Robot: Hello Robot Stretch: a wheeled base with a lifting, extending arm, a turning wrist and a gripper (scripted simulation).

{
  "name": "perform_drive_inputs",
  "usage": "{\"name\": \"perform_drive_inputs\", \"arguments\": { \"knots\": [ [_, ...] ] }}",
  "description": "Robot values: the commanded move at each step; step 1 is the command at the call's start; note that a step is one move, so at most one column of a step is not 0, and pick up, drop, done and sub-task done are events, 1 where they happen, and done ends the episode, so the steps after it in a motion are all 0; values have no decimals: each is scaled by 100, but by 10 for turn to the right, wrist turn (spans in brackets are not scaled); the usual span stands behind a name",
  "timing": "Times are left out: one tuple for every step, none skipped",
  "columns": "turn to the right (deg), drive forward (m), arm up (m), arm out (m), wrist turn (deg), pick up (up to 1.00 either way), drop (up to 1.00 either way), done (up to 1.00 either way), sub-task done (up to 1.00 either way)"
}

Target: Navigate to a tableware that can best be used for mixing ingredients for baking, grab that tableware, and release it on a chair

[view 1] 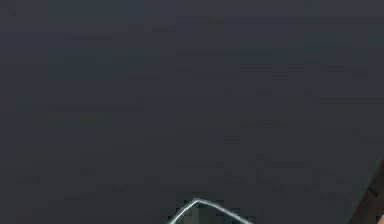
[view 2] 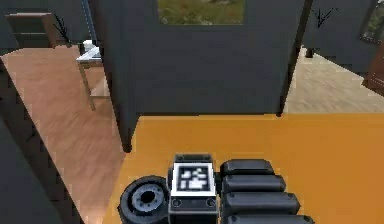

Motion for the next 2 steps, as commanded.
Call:
{"name": "perform_drive_inputs", "arguments": {
  "knots": [
    [450, 0, 0, 0, 0, 0, 0, 0, 0],
    [-450, 0, 0, 0, 0, 0, 0, 0, 0]
  ]
}}
